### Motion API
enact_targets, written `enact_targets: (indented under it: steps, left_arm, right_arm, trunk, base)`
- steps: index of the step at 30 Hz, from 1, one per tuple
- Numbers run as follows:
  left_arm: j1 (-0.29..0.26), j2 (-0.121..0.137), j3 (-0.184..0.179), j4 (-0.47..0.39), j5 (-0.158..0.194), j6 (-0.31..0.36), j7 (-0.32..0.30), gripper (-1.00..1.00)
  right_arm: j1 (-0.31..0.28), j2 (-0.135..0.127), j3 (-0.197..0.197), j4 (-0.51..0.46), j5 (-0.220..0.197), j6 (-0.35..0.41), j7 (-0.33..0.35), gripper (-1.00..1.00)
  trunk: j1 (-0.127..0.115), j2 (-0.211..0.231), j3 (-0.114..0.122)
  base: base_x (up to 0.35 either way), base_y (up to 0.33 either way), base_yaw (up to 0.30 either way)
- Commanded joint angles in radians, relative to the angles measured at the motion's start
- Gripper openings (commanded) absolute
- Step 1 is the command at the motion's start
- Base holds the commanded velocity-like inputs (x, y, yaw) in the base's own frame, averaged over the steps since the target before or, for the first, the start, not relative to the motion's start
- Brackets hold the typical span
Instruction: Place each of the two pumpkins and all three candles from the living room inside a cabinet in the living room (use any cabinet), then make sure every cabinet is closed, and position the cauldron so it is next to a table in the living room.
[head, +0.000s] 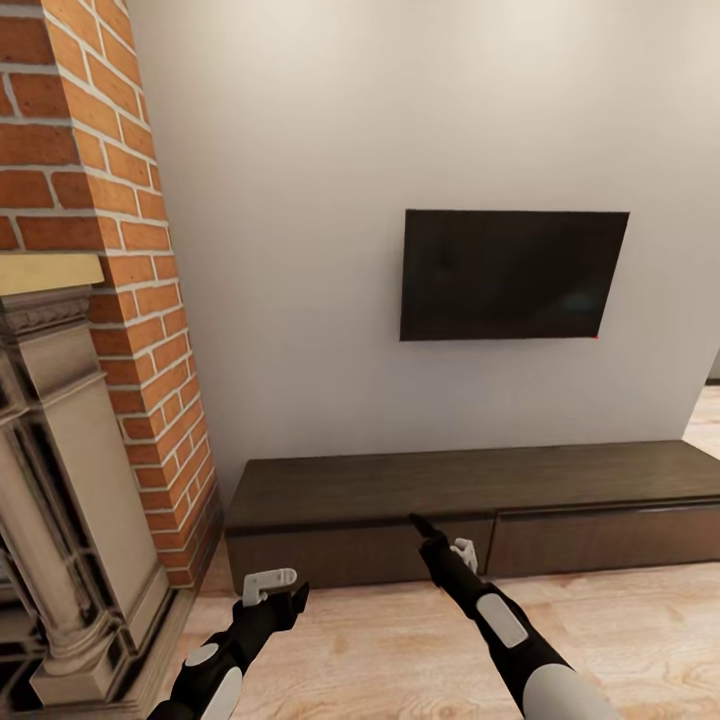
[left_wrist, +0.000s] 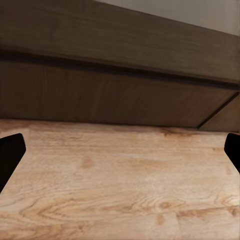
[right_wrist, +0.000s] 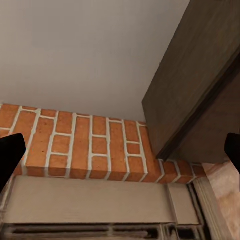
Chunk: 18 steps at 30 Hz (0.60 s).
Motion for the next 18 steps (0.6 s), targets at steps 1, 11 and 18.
enact_targets:
  steps: [1, 11, 18]
  left_arm:
    - [0.0, 0.001, -0.004, -0.003, 0.01, 0.002, 0.009, 1.0]
    - [0.023, 0.002, -0.004, -0.032, 0.01, -0.001, 0.003, 1.0]
    - [0.071, 0.002, -0.003, -0.088, 0.01, 0.0, 0.003, 1.0]
  right_arm:
    - [-0.001, -0.001, -0.008, 0.002, -0.01, 0.013, 0.038, 1.0]
    - [-0.001, -0.022, -0.012, 0.105, -0.072, 0.024, 0.251, 1.0]
    - [-0.001, -0.027, -0.012, 0.115, -0.078, 0.024, 0.265, 1.0]
  trunk:
    - [0.004, -0.008, -0.004]
    - [0.042, -0.078, -0.036]
    - [0.069, -0.127, -0.058]
  base:
    - [0.0, 0.0, 0.0]
    - [0.0, 0.0, 0.0]
    - [0.0, 0.0, 0.0]
